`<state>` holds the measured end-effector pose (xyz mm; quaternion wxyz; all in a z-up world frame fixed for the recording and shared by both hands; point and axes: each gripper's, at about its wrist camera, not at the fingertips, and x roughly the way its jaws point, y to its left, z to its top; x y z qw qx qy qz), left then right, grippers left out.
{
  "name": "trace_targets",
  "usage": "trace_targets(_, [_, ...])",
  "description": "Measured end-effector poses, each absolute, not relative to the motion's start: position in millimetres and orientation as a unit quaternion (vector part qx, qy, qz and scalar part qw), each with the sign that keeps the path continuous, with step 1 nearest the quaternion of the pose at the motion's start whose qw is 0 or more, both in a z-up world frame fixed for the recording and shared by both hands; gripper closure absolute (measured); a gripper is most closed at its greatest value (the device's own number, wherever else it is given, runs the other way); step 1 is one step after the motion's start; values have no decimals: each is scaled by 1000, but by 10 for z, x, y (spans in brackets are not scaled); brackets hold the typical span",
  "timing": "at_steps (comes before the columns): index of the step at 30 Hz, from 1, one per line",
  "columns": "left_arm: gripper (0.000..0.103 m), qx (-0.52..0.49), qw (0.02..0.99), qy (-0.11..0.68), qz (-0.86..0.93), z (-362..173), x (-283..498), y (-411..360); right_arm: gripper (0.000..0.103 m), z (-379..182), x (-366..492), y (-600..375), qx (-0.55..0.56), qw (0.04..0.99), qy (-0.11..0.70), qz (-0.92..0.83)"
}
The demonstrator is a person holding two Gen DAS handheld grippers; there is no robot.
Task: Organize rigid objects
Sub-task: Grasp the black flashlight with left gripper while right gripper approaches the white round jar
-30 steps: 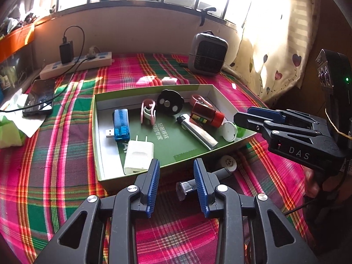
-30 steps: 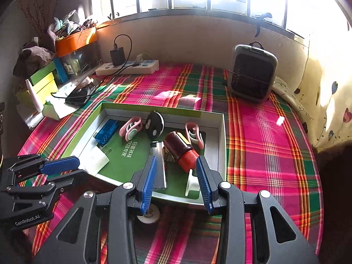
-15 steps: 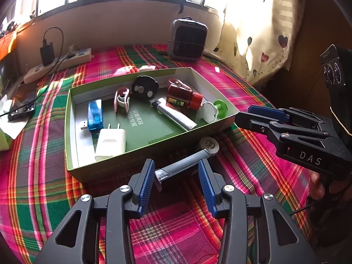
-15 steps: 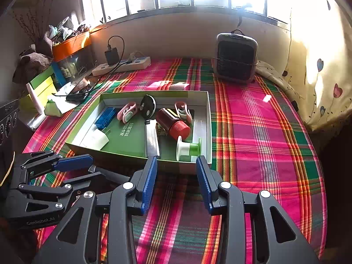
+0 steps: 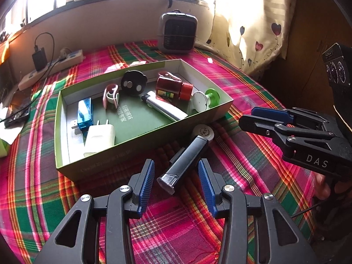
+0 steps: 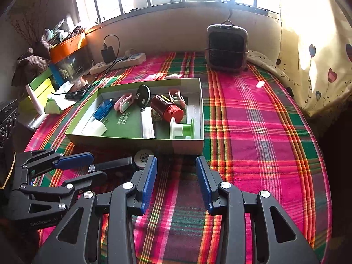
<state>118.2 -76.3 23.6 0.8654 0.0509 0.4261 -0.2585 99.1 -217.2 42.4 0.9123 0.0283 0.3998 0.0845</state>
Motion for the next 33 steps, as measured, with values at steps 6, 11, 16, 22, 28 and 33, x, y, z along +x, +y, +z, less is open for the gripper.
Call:
trace_targets(6, [62, 66, 860, 430, -265, 190, 1235, -879, 64, 389, 942, -2241, 40, 911, 403, 80])
trace_targets(11, [62, 76, 855, 439, -265, 123, 1293, -976, 64, 364, 926, -2267, 44, 910, 404, 81])
trace_targets(16, [62, 88, 860, 433, -257, 108, 1303, -1033, 64, 342, 925, -2268, 47, 909, 407, 82])
trace_targets(22, [66, 93, 864, 429, -248, 107, 1291, -1057, 64, 311, 937, -2272, 51, 907, 410, 83])
trace_targets(28, [78, 76, 864, 434, -242, 112, 1281, -977, 64, 301, 935, -2267, 51, 906, 412, 83])
trace_targets(33, [80, 66, 866, 435, -239, 111, 1203, -889, 64, 282, 945, -2219, 47, 905, 415, 84])
